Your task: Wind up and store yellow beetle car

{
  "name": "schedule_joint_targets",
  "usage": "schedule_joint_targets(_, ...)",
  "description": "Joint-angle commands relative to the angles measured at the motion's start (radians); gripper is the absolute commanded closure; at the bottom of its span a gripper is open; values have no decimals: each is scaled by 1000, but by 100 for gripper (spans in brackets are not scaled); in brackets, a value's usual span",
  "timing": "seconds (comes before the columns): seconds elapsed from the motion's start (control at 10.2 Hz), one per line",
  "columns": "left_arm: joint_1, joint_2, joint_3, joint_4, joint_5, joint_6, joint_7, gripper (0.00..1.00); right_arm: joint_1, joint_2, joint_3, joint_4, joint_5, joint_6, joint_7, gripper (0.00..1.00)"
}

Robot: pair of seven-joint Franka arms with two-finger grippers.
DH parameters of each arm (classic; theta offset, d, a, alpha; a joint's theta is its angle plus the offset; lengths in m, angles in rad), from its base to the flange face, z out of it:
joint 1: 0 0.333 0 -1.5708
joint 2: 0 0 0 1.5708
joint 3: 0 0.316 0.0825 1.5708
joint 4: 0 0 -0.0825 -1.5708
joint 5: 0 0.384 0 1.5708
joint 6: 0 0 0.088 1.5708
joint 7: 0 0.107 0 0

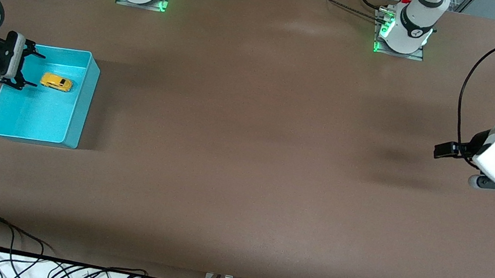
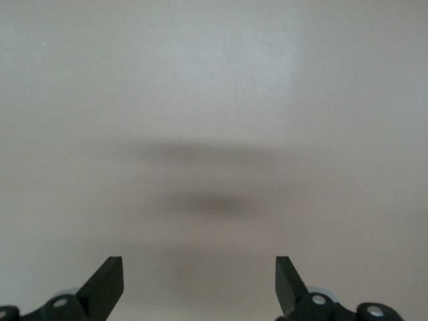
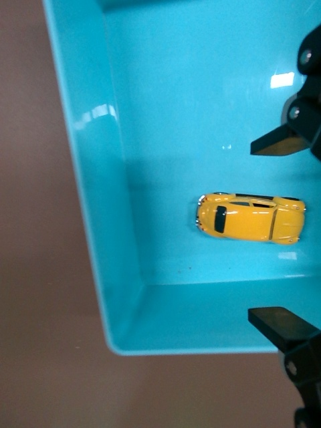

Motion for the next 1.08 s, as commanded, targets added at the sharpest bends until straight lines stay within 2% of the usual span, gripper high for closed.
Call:
schedule_joint_targets(0.0, 19, -42, 1, -19, -40, -29, 83, 0, 83, -117, -2, 21, 25, -106, 197, 0)
schedule_joint_targets(0.1, 19, -42, 3, -18, -40, -31, 97, 0, 115, -125, -6, 49, 39, -142, 273, 0)
schedule_joint_targets(0.29, 19, -35, 3, 1, -41, -32, 94, 0, 205, -171, -67, 95, 83, -192, 489, 0)
schedule_joint_targets(0.39, 18, -34, 3, 5, -43, -37, 79, 0, 248, -204, -77, 98, 87, -193, 607, 0)
schedule_joint_targets(0.78, 22, -34, 9, 13, -44, -43, 94, 0, 362, -309, -80, 100, 84, -194, 1103, 0)
schedule_joint_targets(0.98, 22, -34, 9, 13, -43, -43, 94, 0, 411, -332, -85, 135, 73, -226, 1315, 0)
